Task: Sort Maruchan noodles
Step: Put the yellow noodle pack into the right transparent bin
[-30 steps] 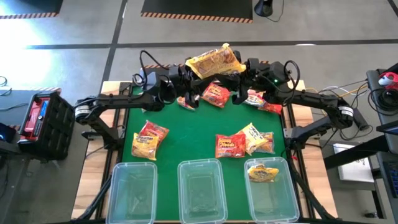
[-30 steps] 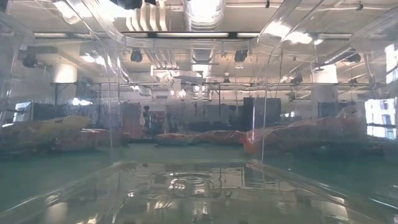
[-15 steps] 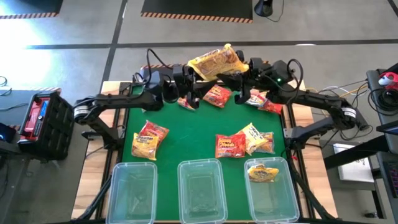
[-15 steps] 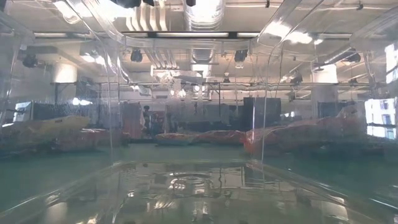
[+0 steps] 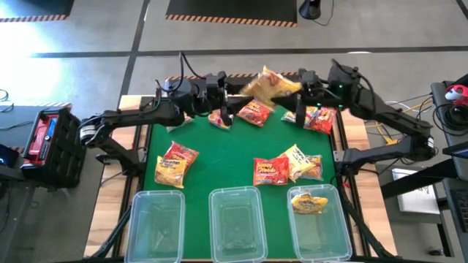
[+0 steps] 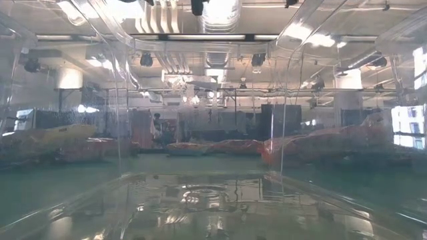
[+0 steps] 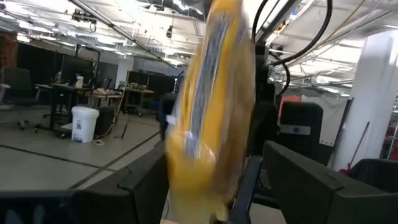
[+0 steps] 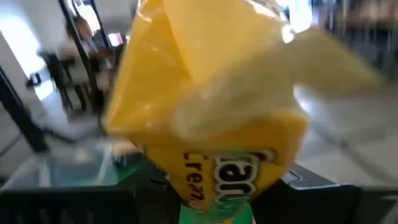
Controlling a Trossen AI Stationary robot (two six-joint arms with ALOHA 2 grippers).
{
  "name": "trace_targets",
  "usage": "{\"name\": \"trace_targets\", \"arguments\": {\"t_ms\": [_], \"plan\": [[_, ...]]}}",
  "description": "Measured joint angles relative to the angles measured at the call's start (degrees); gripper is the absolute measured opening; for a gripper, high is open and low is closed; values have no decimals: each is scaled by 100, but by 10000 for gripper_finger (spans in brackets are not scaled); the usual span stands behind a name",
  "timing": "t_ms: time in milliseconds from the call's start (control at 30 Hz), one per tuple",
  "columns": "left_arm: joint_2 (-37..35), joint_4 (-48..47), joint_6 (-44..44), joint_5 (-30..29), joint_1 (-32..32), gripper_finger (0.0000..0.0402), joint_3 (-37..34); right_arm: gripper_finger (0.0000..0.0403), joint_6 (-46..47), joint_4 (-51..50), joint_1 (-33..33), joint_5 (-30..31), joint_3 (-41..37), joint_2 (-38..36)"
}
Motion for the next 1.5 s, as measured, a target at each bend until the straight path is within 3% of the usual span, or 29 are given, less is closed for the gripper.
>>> {"name": "trace_targets", "arguments": {"t_ms": [333, 533, 667, 967, 1500], "plan": [[-69, -23, -33, 2, 212, 231, 2, 119, 771, -3567, 24, -167, 826, -35], [-83, -71, -40, -5, 335, 231, 2, 119, 1321, -5002, 106, -1519, 873, 36], [-83, -197, -45, -294, 351, 231, 2, 120, 1522, -5731, 422, -2013, 840, 119], [-83, -733, -194, -442, 352, 231, 2, 120, 2004, -6252, 1452, -2616, 831, 185], [-83, -1040, -355, -446, 350, 231, 2, 119, 3099, -6264, 3209, -2554, 827, 772]]}}
